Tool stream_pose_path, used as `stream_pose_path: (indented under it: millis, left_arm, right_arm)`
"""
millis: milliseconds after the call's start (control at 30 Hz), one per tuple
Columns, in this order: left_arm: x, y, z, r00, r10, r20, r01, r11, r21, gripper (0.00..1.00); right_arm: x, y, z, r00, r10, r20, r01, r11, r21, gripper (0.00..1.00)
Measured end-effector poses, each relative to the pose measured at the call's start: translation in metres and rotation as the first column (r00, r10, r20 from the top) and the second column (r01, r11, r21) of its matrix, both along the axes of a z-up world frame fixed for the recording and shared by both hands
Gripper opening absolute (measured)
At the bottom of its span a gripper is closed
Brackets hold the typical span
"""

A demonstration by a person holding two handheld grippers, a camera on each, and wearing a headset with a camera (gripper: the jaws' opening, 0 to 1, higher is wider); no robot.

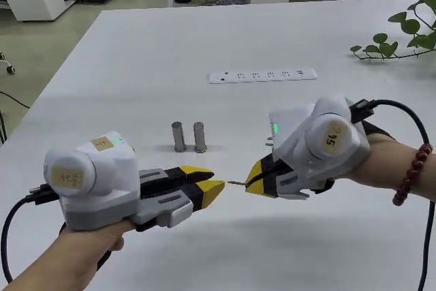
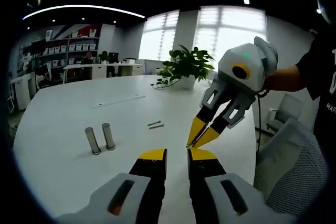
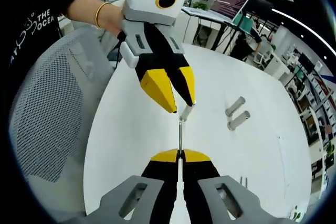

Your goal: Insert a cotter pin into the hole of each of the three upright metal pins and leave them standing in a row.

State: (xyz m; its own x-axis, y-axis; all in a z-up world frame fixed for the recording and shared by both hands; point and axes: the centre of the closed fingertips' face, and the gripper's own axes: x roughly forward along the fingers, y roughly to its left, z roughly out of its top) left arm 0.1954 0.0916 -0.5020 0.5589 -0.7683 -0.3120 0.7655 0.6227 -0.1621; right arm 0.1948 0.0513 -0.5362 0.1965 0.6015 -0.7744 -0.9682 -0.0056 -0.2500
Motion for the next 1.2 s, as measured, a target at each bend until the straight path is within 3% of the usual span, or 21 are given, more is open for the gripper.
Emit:
stream_pose_path:
  millis: [67,167,400,533,667,767,867,1200]
  left_arm:
    - [0.007,0.01,0.0,0.996,0.045,0.077,-0.049,0.997,0.061,0.17]
    - [0.008,0.015,-0.005,0.993,0.074,0.09,-0.083,0.992,0.097,0.22]
    - [0.016,0.028,-0.018,0.986,0.143,0.081,-0.153,0.978,0.14,0.27]
    - [0.024,0.042,-0.03,0.968,0.247,0.05,-0.251,0.957,0.143,0.28]
    - [0.025,0.043,-0.041,0.966,0.259,0.021,-0.259,0.952,0.161,0.27]
    - [0.026,0.045,-0.053,0.964,0.266,-0.003,-0.26,0.944,0.204,0.25]
    - [0.028,0.043,-0.057,0.964,0.265,-0.007,-0.257,0.942,0.215,0.24]
    - [0.036,0.045,-0.071,0.961,0.277,-0.015,-0.263,0.928,0.265,0.13]
  right_arm:
    - [0.002,0.0,-0.002,1.0,-0.002,0.0,0.002,1.0,-0.016,0.0]
    - [0.006,0.001,-0.004,1.0,-0.007,-0.003,0.007,0.999,-0.033,0.0]
    - [0.009,0.01,-0.008,0.999,-0.008,-0.044,0.006,0.999,-0.047,0.0]
    - [0.013,0.014,-0.011,0.999,0.001,-0.043,-0.004,0.997,-0.074,0.0]
    - [0.015,0.021,-0.013,0.998,-0.002,-0.061,-0.003,0.998,-0.07,0.0]
    - [0.018,0.025,-0.017,0.998,-0.001,-0.06,-0.004,0.997,-0.082,0.0]
    - [0.02,0.028,-0.021,0.996,-0.028,-0.082,0.021,0.996,-0.089,0.0]
    - [0.027,0.037,-0.035,0.997,-0.037,-0.071,0.029,0.992,-0.122,0.0]
